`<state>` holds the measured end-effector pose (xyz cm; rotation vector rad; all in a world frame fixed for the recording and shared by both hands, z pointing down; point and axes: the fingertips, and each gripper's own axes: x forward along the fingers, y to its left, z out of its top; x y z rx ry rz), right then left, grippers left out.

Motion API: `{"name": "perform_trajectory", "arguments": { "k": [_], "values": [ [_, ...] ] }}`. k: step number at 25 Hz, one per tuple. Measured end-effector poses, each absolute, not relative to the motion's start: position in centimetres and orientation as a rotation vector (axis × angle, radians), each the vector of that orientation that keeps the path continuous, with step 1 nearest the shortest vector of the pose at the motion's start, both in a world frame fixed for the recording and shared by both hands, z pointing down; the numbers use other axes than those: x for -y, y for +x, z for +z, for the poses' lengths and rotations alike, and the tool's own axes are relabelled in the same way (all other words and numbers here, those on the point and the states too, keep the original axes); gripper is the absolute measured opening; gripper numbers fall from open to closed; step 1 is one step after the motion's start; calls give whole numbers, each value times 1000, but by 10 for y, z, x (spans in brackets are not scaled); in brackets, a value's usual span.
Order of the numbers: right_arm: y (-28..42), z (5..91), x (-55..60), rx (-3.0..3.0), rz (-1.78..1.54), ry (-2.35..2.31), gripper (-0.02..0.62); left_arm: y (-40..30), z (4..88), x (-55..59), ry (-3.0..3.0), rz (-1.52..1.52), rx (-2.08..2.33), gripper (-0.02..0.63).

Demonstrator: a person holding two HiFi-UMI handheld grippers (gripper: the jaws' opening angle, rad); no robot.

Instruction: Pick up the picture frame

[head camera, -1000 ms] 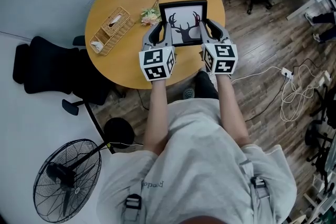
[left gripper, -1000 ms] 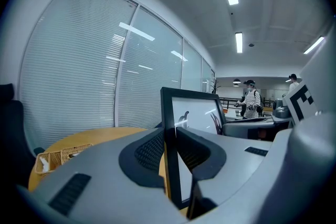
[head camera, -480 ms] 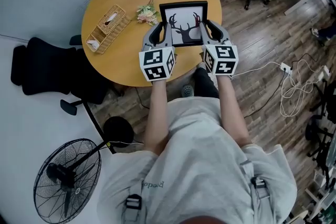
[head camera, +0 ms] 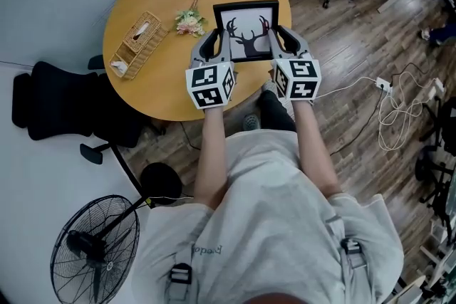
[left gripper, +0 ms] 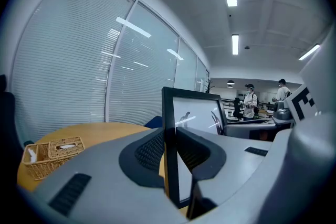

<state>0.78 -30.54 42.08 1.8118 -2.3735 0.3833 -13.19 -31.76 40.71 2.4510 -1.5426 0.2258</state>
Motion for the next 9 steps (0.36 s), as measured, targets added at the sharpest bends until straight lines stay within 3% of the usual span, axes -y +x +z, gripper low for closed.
{"name": "perform_trajectory", "arguments": {
  "k": [9],
  "values": [
    [16,415,308,2371,369,1823,77,-123,403,323,2472,223,1529,87]
  ]
}}
